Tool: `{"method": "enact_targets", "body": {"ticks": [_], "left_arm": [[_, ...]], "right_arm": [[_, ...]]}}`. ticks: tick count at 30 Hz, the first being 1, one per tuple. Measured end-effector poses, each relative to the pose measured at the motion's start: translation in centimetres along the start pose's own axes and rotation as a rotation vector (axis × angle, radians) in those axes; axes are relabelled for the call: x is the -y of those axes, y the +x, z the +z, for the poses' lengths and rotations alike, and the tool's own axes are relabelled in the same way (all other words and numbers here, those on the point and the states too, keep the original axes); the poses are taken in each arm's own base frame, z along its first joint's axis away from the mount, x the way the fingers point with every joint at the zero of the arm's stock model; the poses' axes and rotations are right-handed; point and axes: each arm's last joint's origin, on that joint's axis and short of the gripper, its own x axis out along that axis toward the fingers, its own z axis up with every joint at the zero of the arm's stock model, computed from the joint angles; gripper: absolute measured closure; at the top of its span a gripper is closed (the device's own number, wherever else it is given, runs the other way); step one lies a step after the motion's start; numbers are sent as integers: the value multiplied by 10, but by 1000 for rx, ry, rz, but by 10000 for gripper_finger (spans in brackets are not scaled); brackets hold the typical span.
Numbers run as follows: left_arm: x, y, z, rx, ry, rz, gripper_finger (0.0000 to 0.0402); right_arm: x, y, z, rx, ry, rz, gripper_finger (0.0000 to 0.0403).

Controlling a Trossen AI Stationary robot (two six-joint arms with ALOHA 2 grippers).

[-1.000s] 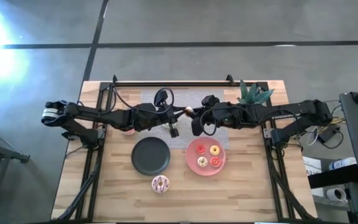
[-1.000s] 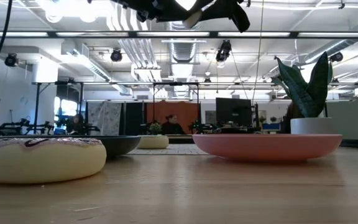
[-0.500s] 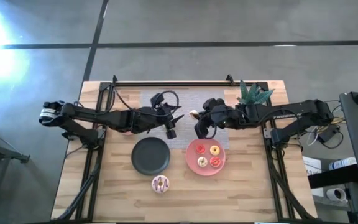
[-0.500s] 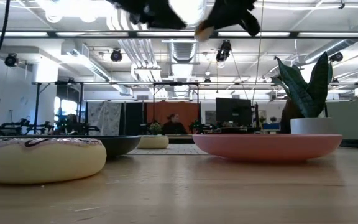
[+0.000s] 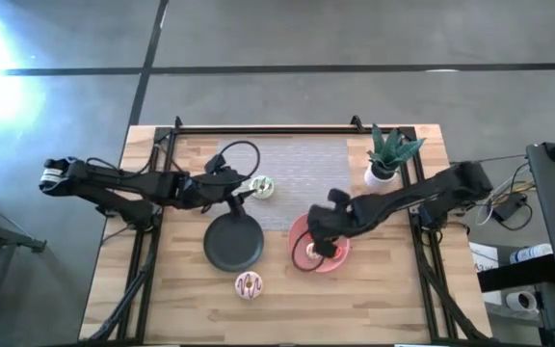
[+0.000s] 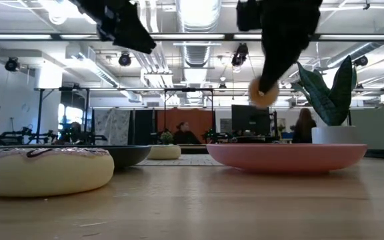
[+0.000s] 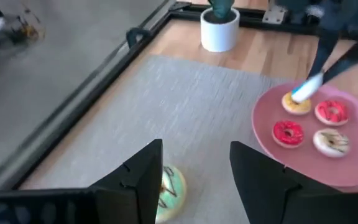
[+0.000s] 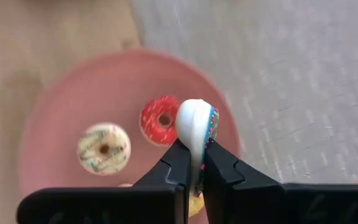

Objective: Pick & Place donuts
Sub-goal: Put the small blue donut on the pink plate

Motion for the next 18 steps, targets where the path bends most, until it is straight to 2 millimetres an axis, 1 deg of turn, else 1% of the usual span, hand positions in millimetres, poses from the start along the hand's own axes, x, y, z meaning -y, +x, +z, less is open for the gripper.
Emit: {"method": "enact_targets", "body": {"ticks": [3, 5, 8, 13, 15, 18], "left_arm": [[-2, -6, -13, -11, -50, -10, 239], [-3, -11, -19, -6, -80, -19, 239], [-2, -17, -30, -13, -111, -39, 239], [-2, -26, -46, -5, -145, -39, 239], [-1, -28, -50, -5, -152, -36, 239], [0, -31, -54, 0, -156, -46, 239]], "right_arm": [[-12, 19, -1, -53, -37, -32, 390], [-16, 26, -2, -84, -39, -55, 390], [-23, 31, 1, -84, -33, -56, 390], [-43, 23, 15, 17, -99, 52, 390], [-48, 28, 17, -4, -118, 65, 390], [-54, 43, 19, -44, -138, 70, 390]]}}
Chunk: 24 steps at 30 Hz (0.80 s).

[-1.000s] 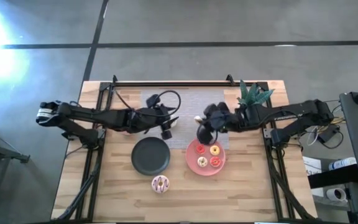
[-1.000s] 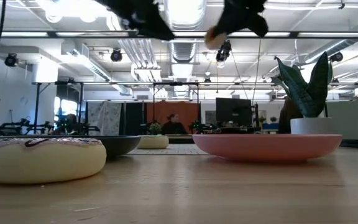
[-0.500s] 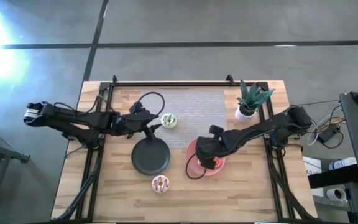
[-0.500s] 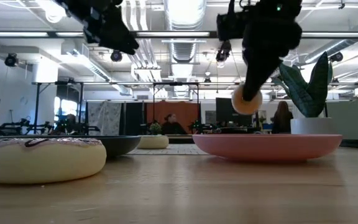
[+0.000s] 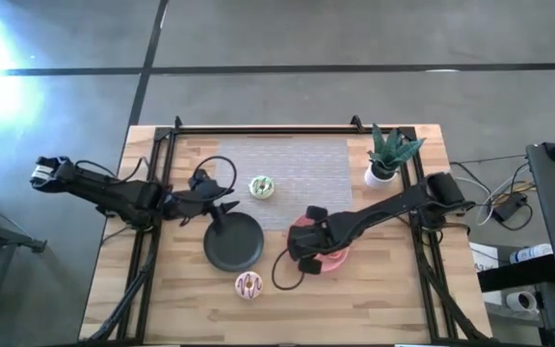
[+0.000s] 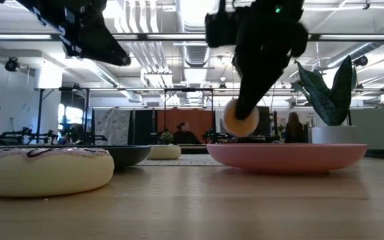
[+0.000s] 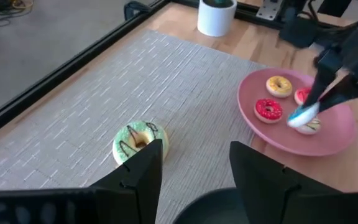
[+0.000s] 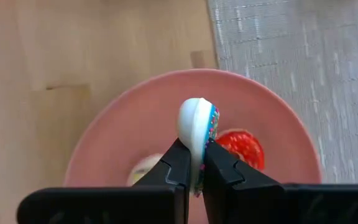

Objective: Pick & Place donuts
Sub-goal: Put the small blue donut on the pink plate

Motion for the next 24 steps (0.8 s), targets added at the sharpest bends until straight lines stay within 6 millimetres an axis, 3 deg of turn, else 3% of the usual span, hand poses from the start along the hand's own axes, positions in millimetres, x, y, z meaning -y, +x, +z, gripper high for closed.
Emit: {"method": "enact_targets", "body": {"ticks": [7, 13, 20, 24], "left_arm": [[3, -3, -2, 1, 9, -17, 241], [4, -4, -4, -6, 18, -21, 241], [4, -4, -4, -7, 19, -21, 241], [4, -4, -4, -9, 20, -21, 241]], "right_arm": [[-14, 27, 14, -41, -74, -62, 390], [-16, 40, 16, -136, -122, -225, 390], [-24, 50, 18, -197, -132, -97, 384], [-25, 48, 20, -184, -98, -73, 346]]}}
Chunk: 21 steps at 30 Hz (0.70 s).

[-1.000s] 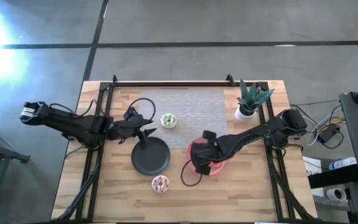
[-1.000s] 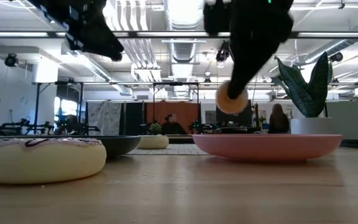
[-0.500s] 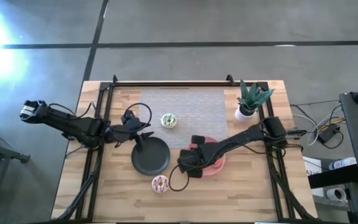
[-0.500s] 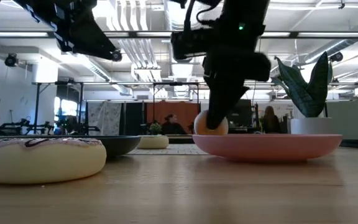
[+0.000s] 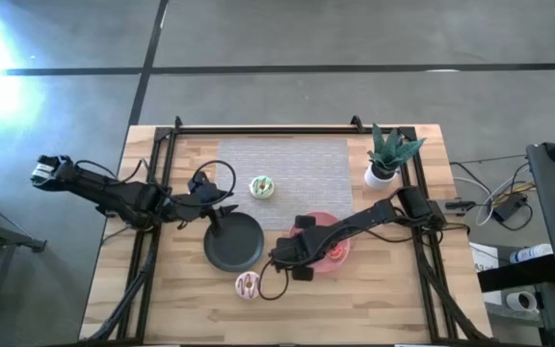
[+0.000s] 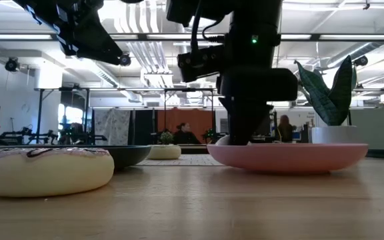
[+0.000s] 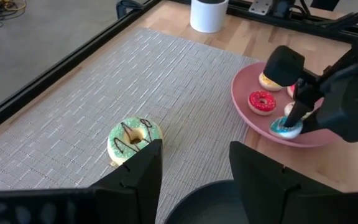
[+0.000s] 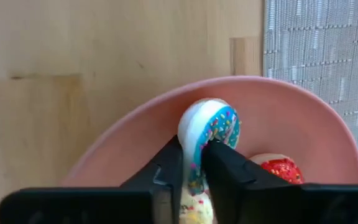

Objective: Pick & Place donuts
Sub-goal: Put the small blue donut on the pink plate, then put the big violet donut on the black plate

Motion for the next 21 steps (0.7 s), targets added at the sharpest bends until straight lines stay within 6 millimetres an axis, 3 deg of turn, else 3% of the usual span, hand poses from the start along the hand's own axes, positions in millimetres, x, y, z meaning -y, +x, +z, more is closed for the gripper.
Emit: {"method": "enact_targets", "body": {"ticks": [12, 16, 21], "left_arm": [[0, 0, -1, -8, 7, 0, 241], [-2, -1, -5, -48, 7, 12, 241], [-4, -1, -10, -90, -1, 31, 241]], "right_arm": [[-1, -28, -4, 38, -82, 75, 195], [5, -55, -7, 114, -56, 53, 175], [28, -91, -13, 231, 119, -20, 173]]}}
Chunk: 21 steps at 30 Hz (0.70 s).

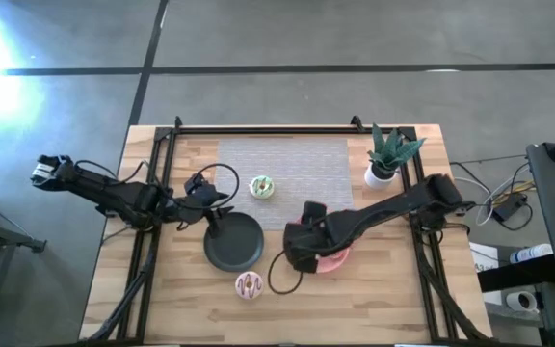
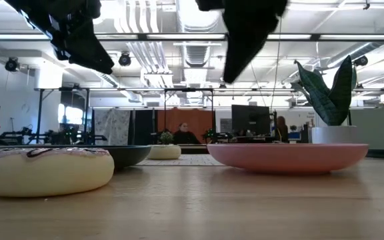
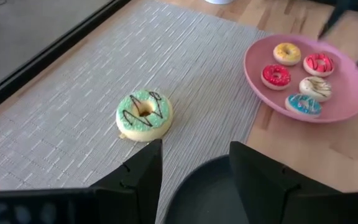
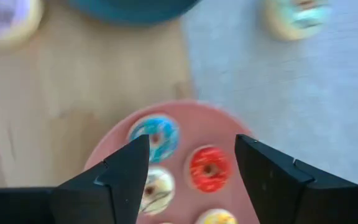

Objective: Pick & Place donuts
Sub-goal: Put the big violet donut on the black plate

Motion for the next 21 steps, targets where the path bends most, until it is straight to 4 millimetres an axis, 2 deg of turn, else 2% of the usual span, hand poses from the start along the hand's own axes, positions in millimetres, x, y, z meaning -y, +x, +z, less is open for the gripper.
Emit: {"method": "enact_targets", "body": {"ticks": [5, 8, 13, 21], "left_arm": [[0, 0, 1, 5, 24, -3, 241], [1, 1, 1, 5, 27, -3, 241], [1, 1, 1, 6, 27, -3, 241], [1, 1, 1, 6, 27, -3, 241]], "right_arm": [[23, -29, 6, 132, 143, -86, 174], [32, -40, 8, 185, 198, -127, 174], [41, -50, 8, 227, 213, -154, 174], [44, -53, 9, 242, 212, -175, 174]]}}
